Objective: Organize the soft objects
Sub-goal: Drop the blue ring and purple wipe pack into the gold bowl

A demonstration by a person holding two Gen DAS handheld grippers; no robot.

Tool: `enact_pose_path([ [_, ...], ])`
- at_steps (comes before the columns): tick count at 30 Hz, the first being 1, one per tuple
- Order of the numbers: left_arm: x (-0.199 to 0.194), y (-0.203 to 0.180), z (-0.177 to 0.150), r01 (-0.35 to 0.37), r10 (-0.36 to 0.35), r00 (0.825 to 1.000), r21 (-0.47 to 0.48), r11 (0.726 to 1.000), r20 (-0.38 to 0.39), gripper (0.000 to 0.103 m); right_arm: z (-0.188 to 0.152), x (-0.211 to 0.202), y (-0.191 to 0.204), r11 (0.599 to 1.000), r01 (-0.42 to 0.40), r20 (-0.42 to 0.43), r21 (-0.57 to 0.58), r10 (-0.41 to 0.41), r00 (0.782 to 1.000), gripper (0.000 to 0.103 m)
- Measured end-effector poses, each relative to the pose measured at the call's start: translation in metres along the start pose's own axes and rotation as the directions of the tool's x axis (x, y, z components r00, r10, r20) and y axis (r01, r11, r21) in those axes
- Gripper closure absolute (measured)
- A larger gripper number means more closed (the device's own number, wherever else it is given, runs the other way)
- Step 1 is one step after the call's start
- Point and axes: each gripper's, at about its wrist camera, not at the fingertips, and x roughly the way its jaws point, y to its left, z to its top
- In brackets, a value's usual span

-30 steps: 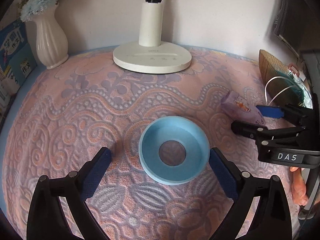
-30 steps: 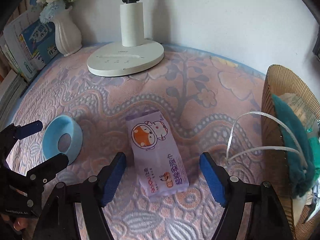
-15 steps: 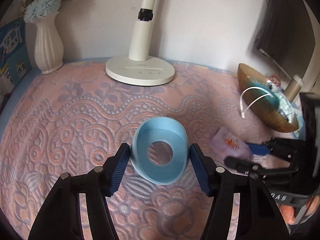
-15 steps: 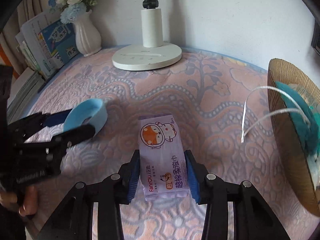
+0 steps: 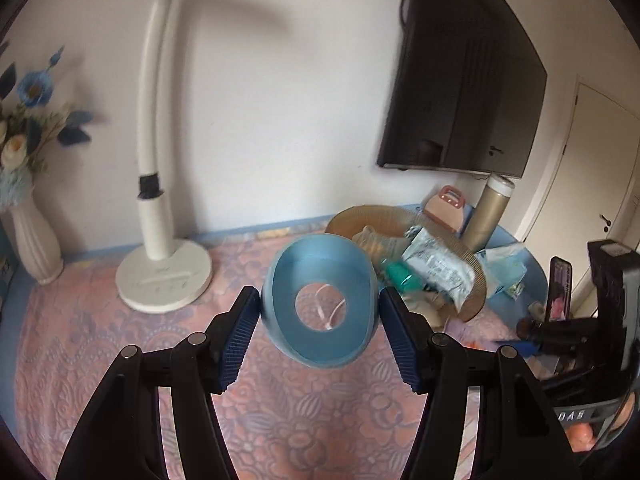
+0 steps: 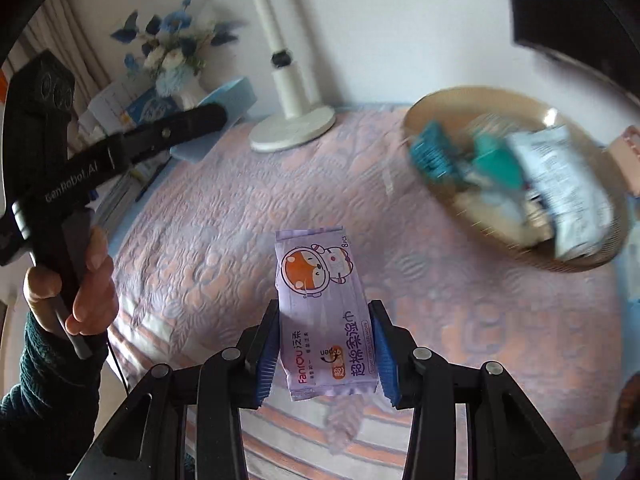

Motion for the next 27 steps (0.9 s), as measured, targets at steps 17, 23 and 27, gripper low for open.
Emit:
enact_pose_path([
  [17,0.103,-0.102,0.101,0.034,-0.035,0.999,0.132,0.991,0.006,0.031,0.137,-0.085,-0.137,0.847,0.442,0.222,0.297,-0.511,0.83,0.061],
  [23,0.134,-0.108,0.101,0.027,-0.022,0.999,0.136,0.99,-0.036,0.015,0.148,-0.042,-0.161,0.852,0.447,0.126,0.27,-0.492,0.861,0.044],
  [27,0.122,-0.097,0.092,0.047,-0.04,0.998,0.131,0.99,-0.055,0.015,0.126,-0.054,-0.168,0.858,0.413,0.124,0.305,-0.465,0.876,0.044],
])
